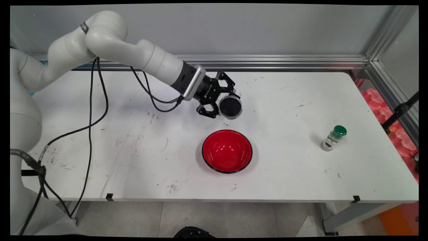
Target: Pour the black seasoning powder in the red bowl
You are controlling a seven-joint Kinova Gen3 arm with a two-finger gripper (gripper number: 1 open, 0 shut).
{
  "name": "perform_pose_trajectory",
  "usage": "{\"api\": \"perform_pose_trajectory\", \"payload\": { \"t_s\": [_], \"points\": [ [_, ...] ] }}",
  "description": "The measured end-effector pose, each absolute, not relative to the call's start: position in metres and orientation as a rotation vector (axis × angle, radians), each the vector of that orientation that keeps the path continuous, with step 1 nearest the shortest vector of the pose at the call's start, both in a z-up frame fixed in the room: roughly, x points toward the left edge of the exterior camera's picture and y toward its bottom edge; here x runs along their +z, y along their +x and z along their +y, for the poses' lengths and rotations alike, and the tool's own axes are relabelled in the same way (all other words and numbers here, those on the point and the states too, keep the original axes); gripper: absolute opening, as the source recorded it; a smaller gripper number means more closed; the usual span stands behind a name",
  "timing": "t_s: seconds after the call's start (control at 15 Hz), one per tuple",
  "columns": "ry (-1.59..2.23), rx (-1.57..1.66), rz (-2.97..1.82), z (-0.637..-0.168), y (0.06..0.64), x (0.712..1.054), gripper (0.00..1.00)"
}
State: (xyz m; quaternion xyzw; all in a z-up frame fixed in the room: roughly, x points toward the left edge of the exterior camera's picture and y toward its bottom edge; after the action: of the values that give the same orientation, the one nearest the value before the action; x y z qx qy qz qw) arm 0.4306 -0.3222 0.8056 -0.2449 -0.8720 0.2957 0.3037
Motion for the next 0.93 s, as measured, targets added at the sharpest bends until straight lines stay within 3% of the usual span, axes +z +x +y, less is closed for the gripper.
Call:
{"api": "perform_pose_trajectory", "payload": {
  "t_s": [0.93],
  "points": [
    [-0.929, 0.924, -2.298, -0.3152, 0.4206, 0.7954, 0.0]
  ]
}}
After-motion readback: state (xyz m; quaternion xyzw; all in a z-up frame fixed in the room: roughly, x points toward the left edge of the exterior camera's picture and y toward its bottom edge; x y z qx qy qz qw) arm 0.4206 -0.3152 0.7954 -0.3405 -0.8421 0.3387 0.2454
